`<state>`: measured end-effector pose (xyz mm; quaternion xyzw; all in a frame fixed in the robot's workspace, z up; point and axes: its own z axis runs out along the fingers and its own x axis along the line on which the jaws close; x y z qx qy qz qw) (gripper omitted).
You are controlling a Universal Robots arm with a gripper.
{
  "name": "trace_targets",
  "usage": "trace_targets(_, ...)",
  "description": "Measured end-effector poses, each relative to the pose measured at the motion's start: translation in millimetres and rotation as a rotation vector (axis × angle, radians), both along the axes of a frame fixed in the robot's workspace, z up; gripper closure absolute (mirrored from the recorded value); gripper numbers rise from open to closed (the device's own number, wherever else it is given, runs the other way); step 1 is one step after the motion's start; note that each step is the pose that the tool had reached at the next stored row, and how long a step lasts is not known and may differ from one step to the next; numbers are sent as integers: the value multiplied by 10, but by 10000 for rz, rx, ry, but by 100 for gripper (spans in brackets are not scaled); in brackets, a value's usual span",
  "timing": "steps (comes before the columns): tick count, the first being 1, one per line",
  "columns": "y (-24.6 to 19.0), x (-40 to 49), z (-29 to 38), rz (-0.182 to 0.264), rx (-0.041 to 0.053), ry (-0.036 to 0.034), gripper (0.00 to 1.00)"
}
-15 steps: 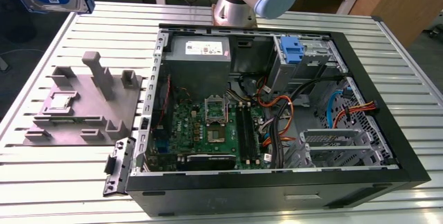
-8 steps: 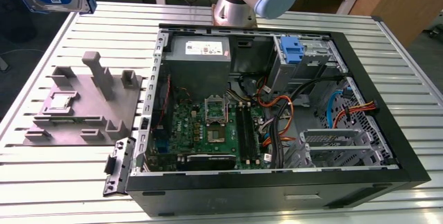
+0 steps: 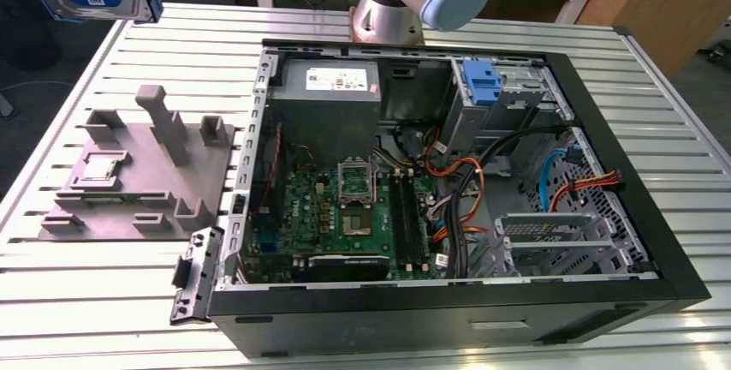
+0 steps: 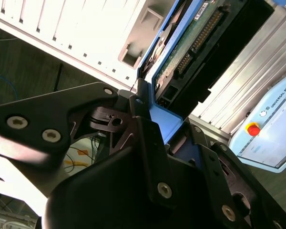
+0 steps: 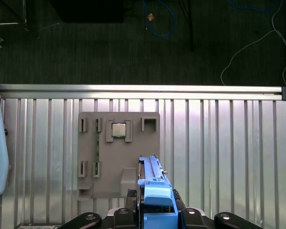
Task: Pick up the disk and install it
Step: 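Pick up the disk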
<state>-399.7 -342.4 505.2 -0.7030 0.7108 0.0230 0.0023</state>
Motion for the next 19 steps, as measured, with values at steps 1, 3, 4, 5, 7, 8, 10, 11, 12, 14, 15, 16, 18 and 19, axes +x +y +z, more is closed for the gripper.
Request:
trace_targets(1,0,0,0,0,0,0,63)
trace_targets(3,0,0,0,0,0,0,63)
trace_targets(4,0,1,0,0,-1,0,63)
trace_targets(5,0,1,0,0,-1,0,63)
trace_targets(7,0,1,0,0,0,-1,63)
trace_targets(8,-2,2,0,1,0,0,63)
trace_targets(10,-11,2,0,1,-1,1,63)
trace_targets(11,-19,2,0,0,0,0,63)
trace_targets(12,-29,3,0,0,0,0,63)
trace_targets(14,-56,21,0,0,0,0,63)
trace_targets(15,-68,44,-2,0,0,-2,63)
trace_targets(16,-75,81,-1,1,0,1,63)
trace_targets(18,-82,165,-1,1,-1,-1,63)
trace_targets(19,-83,195,-2,1,0,0,63)
